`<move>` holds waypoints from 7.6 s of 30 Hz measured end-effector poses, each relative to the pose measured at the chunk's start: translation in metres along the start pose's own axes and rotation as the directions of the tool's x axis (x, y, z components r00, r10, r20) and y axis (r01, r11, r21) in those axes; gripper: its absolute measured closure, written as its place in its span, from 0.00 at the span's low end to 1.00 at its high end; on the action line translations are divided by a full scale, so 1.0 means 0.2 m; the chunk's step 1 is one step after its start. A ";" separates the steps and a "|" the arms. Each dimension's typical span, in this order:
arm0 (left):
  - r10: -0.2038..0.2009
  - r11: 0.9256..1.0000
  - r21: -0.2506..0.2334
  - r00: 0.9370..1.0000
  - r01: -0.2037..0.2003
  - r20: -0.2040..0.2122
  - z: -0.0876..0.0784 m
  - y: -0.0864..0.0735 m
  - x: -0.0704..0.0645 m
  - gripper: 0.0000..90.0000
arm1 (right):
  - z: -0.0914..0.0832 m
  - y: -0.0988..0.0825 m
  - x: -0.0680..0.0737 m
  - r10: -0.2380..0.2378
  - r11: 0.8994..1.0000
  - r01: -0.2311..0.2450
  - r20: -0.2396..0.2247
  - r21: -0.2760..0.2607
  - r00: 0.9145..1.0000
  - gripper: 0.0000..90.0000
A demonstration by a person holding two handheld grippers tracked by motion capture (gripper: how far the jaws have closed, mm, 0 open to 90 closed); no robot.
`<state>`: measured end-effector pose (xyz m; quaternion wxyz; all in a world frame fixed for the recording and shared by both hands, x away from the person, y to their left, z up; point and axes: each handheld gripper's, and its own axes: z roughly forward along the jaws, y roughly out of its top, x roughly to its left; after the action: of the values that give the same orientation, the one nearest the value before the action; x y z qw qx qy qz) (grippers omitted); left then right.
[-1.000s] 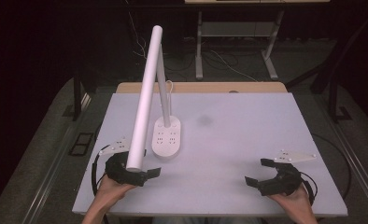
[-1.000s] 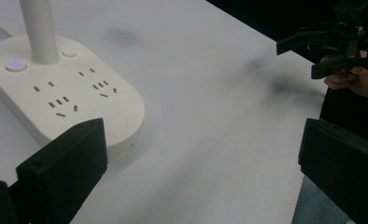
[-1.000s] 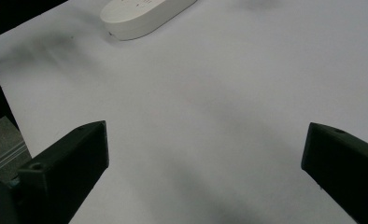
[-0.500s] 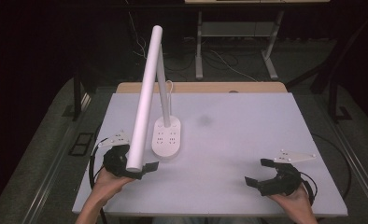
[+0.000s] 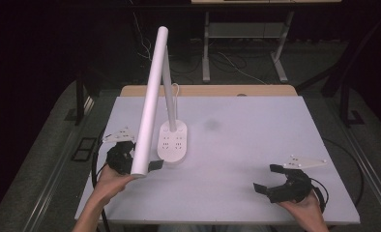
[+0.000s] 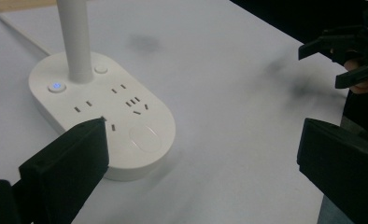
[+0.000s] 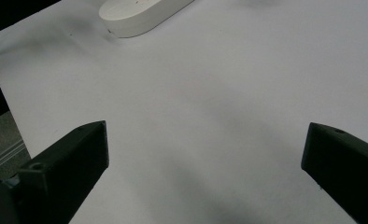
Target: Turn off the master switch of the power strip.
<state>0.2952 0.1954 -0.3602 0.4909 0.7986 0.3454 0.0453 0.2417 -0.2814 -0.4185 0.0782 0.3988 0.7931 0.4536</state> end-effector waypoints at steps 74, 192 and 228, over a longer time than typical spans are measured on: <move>-0.043 0.994 0.093 0.989 0.057 -0.144 0.13 0.29 0.38 0.09 | 0.00 -0.01 -0.01 0.007 1.000 -0.007 -0.005 0.008 1.000 0.00; -0.188 0.970 0.108 0.956 0.216 -0.226 0.55 0.16 0.55 1.00 | 0.00 -0.02 -0.04 0.013 1.000 -0.013 0.010 0.024 1.000 0.00; -0.215 0.966 0.092 0.949 0.241 -0.232 0.56 0.13 0.54 1.00 | 0.01 -0.01 -0.02 -0.002 1.000 0.002 0.000 0.028 1.000 0.00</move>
<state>0.4375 0.1680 -0.4257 0.4031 0.7710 0.4898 0.0557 0.2442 -0.2832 -0.4224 0.0730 0.3988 0.7999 0.4425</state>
